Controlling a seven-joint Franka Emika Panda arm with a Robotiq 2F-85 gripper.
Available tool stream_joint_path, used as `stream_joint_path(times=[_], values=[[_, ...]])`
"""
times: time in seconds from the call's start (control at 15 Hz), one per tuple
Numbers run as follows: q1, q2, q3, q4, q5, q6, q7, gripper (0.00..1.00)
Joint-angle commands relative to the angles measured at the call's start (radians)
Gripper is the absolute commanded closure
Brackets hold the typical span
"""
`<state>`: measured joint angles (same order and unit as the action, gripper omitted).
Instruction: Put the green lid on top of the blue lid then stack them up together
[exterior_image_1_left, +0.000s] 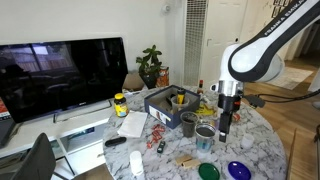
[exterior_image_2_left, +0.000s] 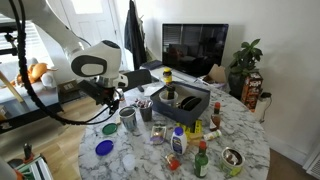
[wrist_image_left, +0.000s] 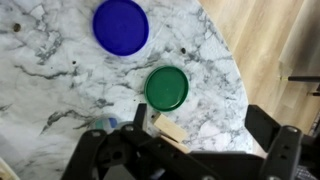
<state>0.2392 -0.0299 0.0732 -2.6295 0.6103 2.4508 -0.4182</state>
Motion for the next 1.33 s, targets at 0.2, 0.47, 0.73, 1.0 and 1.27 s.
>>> stream_joint_path(times=[0.2, 0.47, 0.73, 1.0, 1.27], values=[[-0.006, 0.084, 0.098, -0.086, 0.111, 0.237, -0.117, 0.0], [-0.014, 0.19, 0.149, -0.09, 0.106, 0.387, -0.063, 0.0], [-0.007, 0.208, 0.145, -0.087, 0.087, 0.401, -0.054, 0.0], [-0.006, 0.256, 0.145, -0.067, 0.088, 0.412, -0.054, 0.0], [-0.009, 0.331, 0.148, -0.008, 0.108, 0.454, -0.054, 0.0]])
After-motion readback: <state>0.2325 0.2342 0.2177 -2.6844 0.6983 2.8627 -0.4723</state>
